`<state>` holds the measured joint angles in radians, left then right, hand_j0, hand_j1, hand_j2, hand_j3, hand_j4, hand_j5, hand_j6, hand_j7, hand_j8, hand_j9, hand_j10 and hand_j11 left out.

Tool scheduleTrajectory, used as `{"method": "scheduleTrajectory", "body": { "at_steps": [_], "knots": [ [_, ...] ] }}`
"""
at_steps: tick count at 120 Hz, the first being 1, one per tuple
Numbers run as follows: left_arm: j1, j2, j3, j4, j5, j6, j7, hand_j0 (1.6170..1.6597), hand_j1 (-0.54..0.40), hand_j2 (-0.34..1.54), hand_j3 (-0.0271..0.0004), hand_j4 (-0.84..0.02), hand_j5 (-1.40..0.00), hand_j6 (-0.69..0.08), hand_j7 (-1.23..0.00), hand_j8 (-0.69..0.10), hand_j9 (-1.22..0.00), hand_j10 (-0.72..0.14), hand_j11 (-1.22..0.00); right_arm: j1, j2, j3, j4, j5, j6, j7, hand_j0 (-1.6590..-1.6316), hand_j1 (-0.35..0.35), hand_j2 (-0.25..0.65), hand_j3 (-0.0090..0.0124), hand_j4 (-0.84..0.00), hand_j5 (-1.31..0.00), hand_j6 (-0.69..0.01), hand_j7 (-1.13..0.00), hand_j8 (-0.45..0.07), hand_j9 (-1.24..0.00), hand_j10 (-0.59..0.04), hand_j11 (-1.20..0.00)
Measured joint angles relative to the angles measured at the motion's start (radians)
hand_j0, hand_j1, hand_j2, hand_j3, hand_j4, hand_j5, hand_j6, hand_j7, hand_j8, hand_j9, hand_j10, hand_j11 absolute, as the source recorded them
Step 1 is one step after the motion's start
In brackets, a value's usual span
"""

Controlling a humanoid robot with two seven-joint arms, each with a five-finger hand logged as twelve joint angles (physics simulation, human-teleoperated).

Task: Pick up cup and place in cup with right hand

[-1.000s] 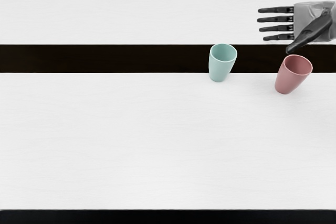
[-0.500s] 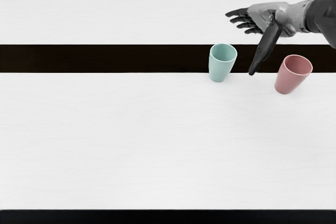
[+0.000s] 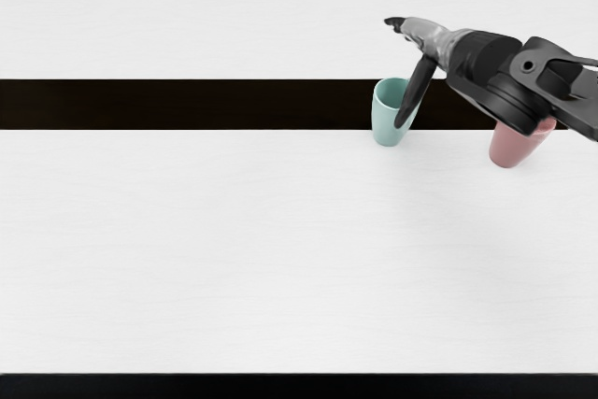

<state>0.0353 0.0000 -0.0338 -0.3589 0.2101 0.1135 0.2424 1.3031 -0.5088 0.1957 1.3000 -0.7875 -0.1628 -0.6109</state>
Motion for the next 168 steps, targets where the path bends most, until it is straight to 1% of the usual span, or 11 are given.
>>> {"method": "scheduleTrajectory", "body": {
  "at_steps": [9, 23, 28, 49, 64, 74, 80, 106, 121, 140, 168],
  "knots": [
    [0.000, 0.000, 0.000, 0.000, 0.000, 0.000, 0.000, 1.6581, 0.349, 0.00, 0.0000, 0.000, 0.00, 0.000, 0.00, 0.000, 0.00, 0.000, 0.00, -0.012, 0.019, -0.002, -0.044, -0.005, -0.005, 0.000, -1.6581, -0.349, 0.001, 0.0000, -0.003, 0.00, -0.004, 0.00, -0.003, 0.00, -0.002, 0.00],
    [0.000, 0.000, 0.000, 0.000, 0.000, 0.000, 0.000, 1.6581, 0.349, 0.00, 0.0000, 0.000, 0.00, 0.000, 0.00, 0.000, 0.00, 0.000, 0.00, -0.026, 0.030, -0.003, -0.078, -0.006, -0.007, 0.000, -1.6581, -0.349, 0.001, 0.0000, -0.002, 0.00, -0.004, 0.00, -0.003, 0.00, -0.002, 0.00],
    [0.000, 0.000, 0.000, 0.000, 0.000, 0.000, 0.000, 1.6581, 0.349, 0.00, 0.0000, 0.000, 0.00, 0.000, 0.00, 0.000, 0.00, 0.000, 0.00, -0.030, 0.037, -0.004, -0.099, -0.005, -0.005, 0.000, -1.6581, -0.349, 0.001, 0.0000, -0.002, 0.00, -0.004, 0.00, -0.003, 0.00, -0.002, 0.00],
    [0.000, 0.000, 0.000, 0.000, 0.000, 0.000, 0.000, 1.6581, 0.349, 0.00, 0.0000, 0.000, 0.00, 0.000, 0.00, 0.000, 0.00, 0.000, 0.00, -0.031, 0.129, -0.004, -0.210, -0.004, 0.001, 0.000, -1.6581, -0.349, 0.001, 0.0000, -0.002, 0.00, -0.003, 0.00, -0.003, 0.00, -0.002, 0.00],
    [0.000, 0.000, 0.000, 0.000, 0.000, 0.000, 0.000, 1.6581, 0.349, 0.00, 0.0000, 0.000, 0.00, 0.000, 0.00, 0.000, 0.00, 0.000, 0.00, -0.032, 0.164, -0.004, -0.258, -0.003, 0.003, 0.000, -1.6581, -0.349, 0.001, 0.0000, -0.002, 0.00, -0.003, 0.00, -0.003, 0.00, -0.002, 0.00],
    [0.000, 0.000, 0.000, 0.000, 0.000, 0.000, 0.000, 1.6581, 0.349, 0.00, 0.0000, 0.000, 0.00, 0.000, 0.00, 0.000, 0.00, 0.000, 0.00, -0.035, 0.190, -0.004, -0.302, -0.002, 0.003, 0.000, -1.6581, -0.349, 0.001, 0.0000, -0.002, 0.00, -0.004, 0.00, -0.003, 0.00, -0.002, 0.00],
    [0.000, 0.000, 0.000, 0.000, 0.000, 0.000, 0.000, 1.6581, 0.349, 0.00, 0.0000, 0.000, 0.00, 0.000, 0.00, 0.000, 0.00, 0.000, 0.00, -0.035, 0.202, -0.004, -0.320, 0.004, 0.004, 0.000, -1.6581, -0.334, -0.001, 0.0000, -0.015, -0.02, -0.016, -0.02, -0.015, -0.02, -0.014, -0.02],
    [0.000, 0.000, 0.000, 0.000, 0.000, 0.000, 0.000, 1.6581, 0.349, 0.00, 0.0000, 0.000, 0.00, 0.000, 0.00, 0.000, 0.00, 0.000, 0.00, -0.038, 0.217, -0.004, -0.345, 0.026, 0.022, 0.000, -1.6581, -0.216, -0.021, 0.0000, -0.114, -0.15, -0.115, -0.15, -0.114, -0.15, -0.113, -0.15],
    [0.000, 0.000, 0.000, 0.000, 0.000, 0.000, 0.000, 1.6581, 0.349, 0.00, 0.0000, 0.000, 0.00, 0.000, 0.00, 0.000, 0.00, 0.000, 0.00, -0.042, 0.217, -0.005, -0.354, 0.028, 0.024, 0.000, -1.6581, -0.164, -0.030, 0.0000, -0.157, -0.20, -0.158, -0.20, -0.157, -0.20, -0.156, -0.20],
    [0.000, 0.000, 0.000, 0.000, 0.000, 0.000, 0.000, 1.6581, 0.349, 0.00, 0.0000, 0.000, 0.00, 0.000, 0.00, 0.000, 0.00, 0.000, 0.00, -0.047, 0.220, -0.004, -0.380, 0.031, 0.024, 0.000, -1.6581, -0.126, -0.036, 0.0000, -0.189, -0.24, -0.190, -0.24, -0.189, -0.24, -0.188, -0.24],
    [0.000, 0.000, 0.000, 0.000, 0.000, 0.000, 0.000, 1.6581, 0.349, 0.00, 0.0000, 0.000, 0.00, 0.000, 0.00, 0.000, 0.00, 0.000, 0.00, -0.047, 0.223, -0.004, -0.388, 0.031, 0.025, 0.000, -1.6581, -0.080, -0.044, 0.0000, -0.227, -0.29, -0.228, -0.29, -0.227, -0.29, -0.227, -0.29]
  ]
}}
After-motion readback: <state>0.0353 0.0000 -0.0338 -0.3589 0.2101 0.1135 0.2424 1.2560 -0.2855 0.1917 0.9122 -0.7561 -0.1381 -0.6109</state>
